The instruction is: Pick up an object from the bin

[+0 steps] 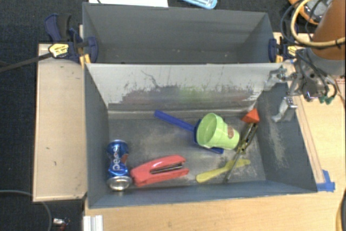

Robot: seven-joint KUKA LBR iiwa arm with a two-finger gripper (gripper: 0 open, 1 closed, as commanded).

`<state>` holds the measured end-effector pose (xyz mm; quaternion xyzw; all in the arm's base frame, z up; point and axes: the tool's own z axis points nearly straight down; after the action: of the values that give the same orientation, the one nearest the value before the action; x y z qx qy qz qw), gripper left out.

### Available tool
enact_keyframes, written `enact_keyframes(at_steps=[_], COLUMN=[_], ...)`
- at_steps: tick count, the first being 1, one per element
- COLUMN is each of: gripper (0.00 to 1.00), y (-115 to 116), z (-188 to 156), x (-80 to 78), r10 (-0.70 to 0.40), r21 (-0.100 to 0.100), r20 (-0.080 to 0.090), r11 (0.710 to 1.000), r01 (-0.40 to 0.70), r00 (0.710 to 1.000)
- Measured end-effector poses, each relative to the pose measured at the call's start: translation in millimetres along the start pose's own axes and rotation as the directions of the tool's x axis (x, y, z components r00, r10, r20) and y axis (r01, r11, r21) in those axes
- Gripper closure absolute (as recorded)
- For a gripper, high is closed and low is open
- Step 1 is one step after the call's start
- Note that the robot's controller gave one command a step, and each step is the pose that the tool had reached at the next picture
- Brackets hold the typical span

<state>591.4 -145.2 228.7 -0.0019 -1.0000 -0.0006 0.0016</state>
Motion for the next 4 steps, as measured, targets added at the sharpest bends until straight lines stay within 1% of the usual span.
enact_keyframes(at_steps=[1,2,3,4], gripper=[0.00,0.00,0.00,0.00], y=[0.5,54.5,74.9,124.3], z=[-4.9,77.5,74.2,127.7], x=[-1.6,3.0,8.0,10.8], r10=[-0.004,-0.139,-0.158,-0.204], r21=[0.002,0.003,0.008,0.003], r20=[0.008,0.010,0.017,0.010], r11=[1.000,0.990,0.987,0.979], r01=[0.004,0.139,0.158,0.204], r00=[1.000,0.990,0.987,0.979])
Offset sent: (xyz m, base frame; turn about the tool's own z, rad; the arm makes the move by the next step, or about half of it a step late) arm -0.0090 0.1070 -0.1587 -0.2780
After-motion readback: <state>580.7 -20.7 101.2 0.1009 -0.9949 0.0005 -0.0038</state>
